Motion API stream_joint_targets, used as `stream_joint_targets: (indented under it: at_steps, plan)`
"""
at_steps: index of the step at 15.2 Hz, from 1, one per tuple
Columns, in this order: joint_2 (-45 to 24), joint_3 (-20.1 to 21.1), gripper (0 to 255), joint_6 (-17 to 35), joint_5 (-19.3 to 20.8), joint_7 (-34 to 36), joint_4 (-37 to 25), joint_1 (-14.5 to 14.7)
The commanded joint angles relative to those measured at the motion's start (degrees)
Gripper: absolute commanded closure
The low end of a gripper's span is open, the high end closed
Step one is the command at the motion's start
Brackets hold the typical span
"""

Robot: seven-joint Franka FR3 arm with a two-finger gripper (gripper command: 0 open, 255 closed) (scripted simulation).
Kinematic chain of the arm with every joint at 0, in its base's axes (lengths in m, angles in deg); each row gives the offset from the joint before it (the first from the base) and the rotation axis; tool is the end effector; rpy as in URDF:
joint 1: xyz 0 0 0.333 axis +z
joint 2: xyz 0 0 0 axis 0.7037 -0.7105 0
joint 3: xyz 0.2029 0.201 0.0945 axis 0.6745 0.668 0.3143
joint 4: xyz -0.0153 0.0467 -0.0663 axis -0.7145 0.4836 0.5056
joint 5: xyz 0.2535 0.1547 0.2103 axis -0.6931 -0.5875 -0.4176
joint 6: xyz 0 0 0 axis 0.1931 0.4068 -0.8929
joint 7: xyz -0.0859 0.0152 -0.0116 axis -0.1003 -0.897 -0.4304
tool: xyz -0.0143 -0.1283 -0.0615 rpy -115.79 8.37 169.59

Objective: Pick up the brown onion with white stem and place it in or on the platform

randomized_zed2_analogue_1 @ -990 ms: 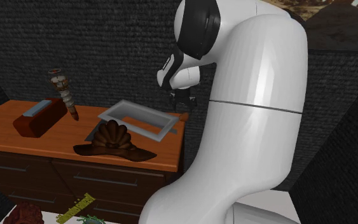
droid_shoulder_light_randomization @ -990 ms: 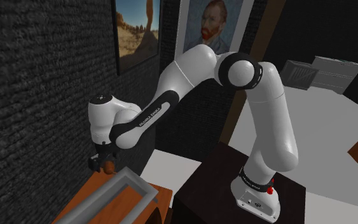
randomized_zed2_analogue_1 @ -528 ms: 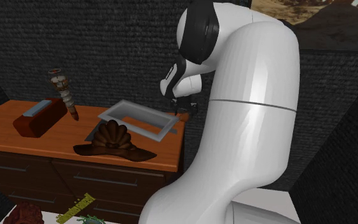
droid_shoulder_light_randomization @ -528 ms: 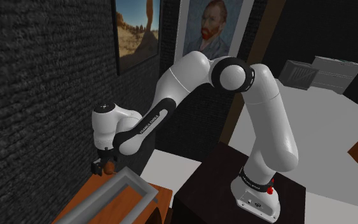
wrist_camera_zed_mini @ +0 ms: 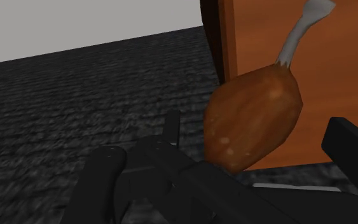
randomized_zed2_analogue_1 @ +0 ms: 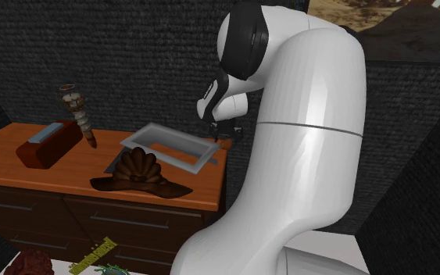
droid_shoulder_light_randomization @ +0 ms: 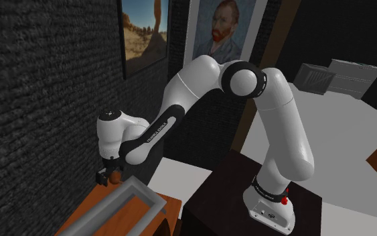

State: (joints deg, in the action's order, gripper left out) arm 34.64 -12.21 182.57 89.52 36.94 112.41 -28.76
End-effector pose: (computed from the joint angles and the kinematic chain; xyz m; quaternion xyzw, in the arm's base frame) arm 0.5178 0.3576 0.1766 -0.9936 -0.1017 -0.0473 0.0095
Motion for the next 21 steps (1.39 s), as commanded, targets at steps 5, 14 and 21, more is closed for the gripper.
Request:
stream_joint_targets:
  at_steps: [5,14,21]
  plan:
    - [-0.2,-0.1,255,0.0,0.1,0.2,-0.1,0.2]
    - [2.2,1.0,255,-1.9,-1.1,-0.8,0.3,-0.7]
    - [5.9,2.6,255,-5.5,-3.1,-2.2,0.3,-1.8]
